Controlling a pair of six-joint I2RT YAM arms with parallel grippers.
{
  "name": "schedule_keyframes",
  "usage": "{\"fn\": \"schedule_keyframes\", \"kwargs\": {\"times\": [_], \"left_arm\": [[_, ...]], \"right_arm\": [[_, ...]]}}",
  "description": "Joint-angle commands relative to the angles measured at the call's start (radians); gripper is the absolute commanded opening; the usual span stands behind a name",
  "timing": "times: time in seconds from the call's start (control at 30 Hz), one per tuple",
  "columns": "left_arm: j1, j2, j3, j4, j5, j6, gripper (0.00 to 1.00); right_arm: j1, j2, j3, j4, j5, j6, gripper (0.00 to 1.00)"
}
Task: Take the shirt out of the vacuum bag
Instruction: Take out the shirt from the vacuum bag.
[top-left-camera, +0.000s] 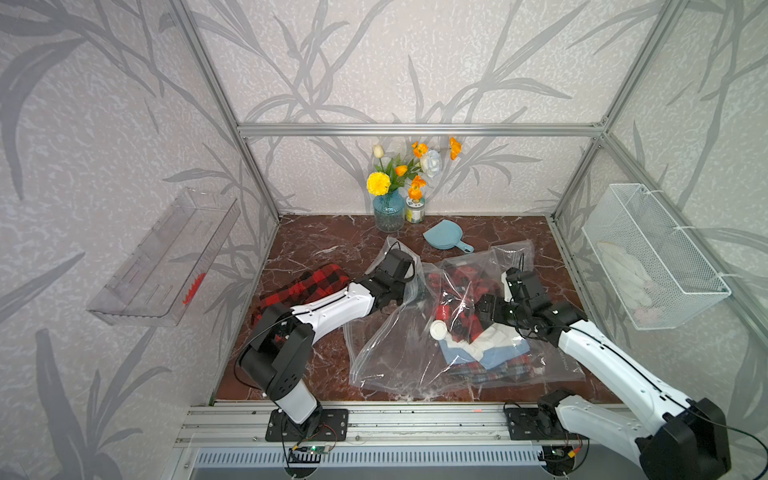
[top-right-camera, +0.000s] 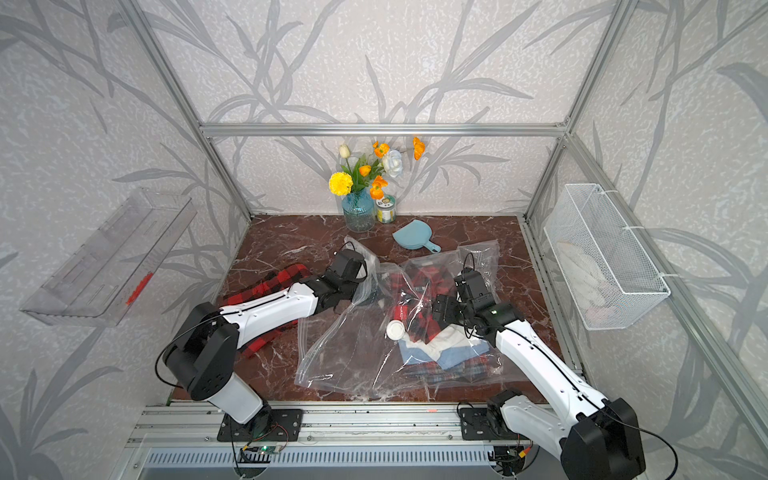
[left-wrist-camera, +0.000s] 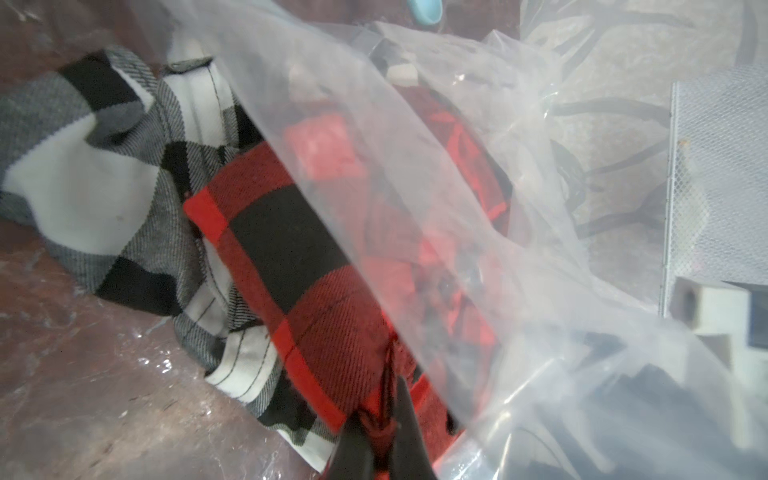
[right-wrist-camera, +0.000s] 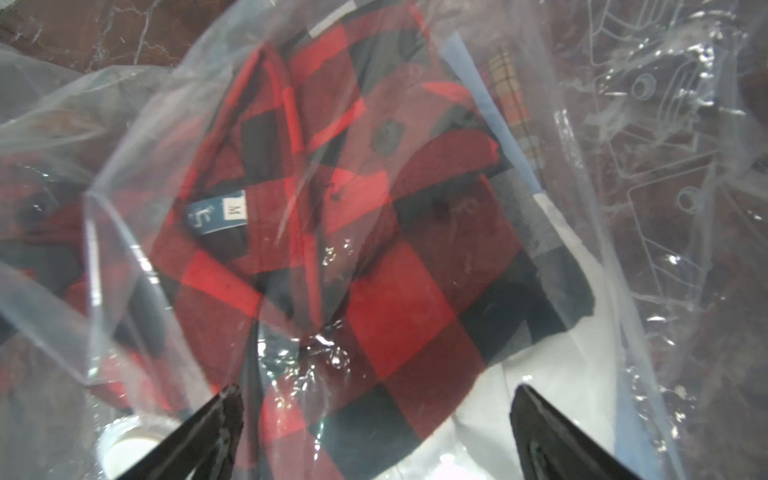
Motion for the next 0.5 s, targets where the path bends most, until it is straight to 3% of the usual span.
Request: {"fn": "schedule_keyframes", "kwargs": {"times": [0.0, 0.1, 0.2, 0.37, 0.47], "left_arm": [[0.005, -0.083, 0.027, -0.018, -0.013, 0.021, 0.0], [0.018, -0.08, 0.029, -0.05, -0.027, 0.047, 0.0], [0.046, -0.079, -0.009, 0.006, -0.005, 0.012, 0.0], [0.054, -0.084, 0.054, -0.02, 0.003, 0.029, 0.0], [0.064, -0.097, 0.089, -0.045, 0.008, 0.042, 0.0]], "right_arm": [[-0.019, 0.023, -0.021, 0.022, 0.033, 0.026, 0.99], [-0.027, 0.021, -0.034, 0.035, 0.043, 0.042, 0.99], [-0.028, 0.005, -0.047, 0.03, 0.034, 0.049, 0.92], [-0.028, -0.028, -0.109, 0.028, 0.028, 0.102, 0.64], [-0.029, -0.033, -0.143, 0.044, 0.042, 0.127, 0.56]]}}
